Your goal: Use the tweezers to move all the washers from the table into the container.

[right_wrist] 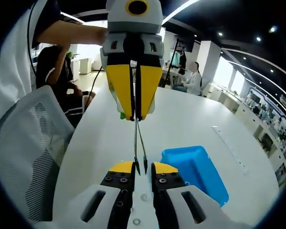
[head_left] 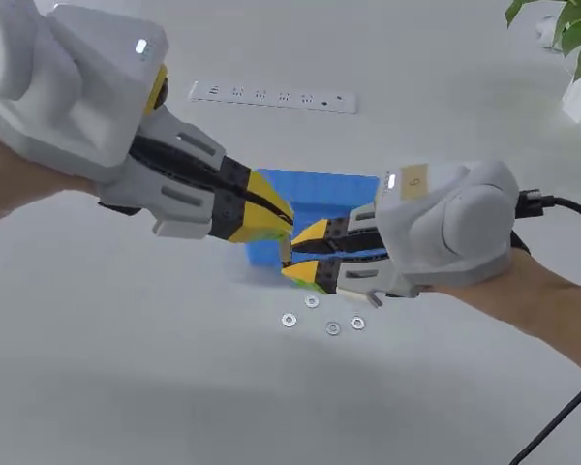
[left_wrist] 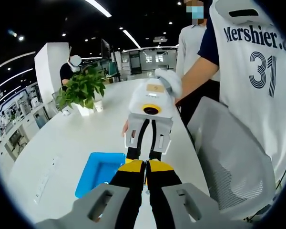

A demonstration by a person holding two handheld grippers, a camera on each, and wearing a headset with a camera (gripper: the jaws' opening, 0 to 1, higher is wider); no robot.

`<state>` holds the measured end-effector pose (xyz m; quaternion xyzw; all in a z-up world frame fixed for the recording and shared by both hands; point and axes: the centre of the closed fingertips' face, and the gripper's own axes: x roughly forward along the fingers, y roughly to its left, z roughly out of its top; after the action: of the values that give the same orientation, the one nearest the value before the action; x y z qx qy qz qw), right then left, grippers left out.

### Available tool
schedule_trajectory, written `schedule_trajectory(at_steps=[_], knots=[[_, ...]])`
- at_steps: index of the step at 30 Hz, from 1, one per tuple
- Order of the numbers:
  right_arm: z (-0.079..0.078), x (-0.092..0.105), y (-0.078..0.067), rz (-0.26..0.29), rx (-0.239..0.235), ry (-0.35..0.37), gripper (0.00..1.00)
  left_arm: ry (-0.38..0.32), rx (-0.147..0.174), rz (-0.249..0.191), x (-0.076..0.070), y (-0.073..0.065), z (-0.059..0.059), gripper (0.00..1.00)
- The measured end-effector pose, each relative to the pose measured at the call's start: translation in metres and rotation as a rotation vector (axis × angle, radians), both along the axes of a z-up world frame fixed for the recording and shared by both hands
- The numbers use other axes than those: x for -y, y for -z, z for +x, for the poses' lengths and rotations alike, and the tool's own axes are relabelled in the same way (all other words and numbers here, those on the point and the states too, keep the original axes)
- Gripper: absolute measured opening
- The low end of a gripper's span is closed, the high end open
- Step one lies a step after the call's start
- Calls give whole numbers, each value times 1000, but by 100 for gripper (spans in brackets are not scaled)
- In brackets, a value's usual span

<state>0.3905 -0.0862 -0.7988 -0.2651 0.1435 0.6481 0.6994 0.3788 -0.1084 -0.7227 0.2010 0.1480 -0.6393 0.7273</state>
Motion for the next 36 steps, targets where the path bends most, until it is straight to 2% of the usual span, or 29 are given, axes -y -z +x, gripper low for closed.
schedule_trajectory(at_steps=[4,10,15,22,36], knots=[[-5,0,8,-13,-8,-2,14,-13,-29,-14,7,7,-12,6],[-12,1,22,-10,-36,15,14,-39,-68,-33,16,16,-20,6],[-17,4,30,-16,-51,15,14,-39,-83,-39,17,24,-25,6],[-15,7,37,-21,-71,27,14,-52,-103,-60,15,30,-23,6],[-13,10,49,-19,-113,57,14,-44,-123,-49,13,43,-18,6]])
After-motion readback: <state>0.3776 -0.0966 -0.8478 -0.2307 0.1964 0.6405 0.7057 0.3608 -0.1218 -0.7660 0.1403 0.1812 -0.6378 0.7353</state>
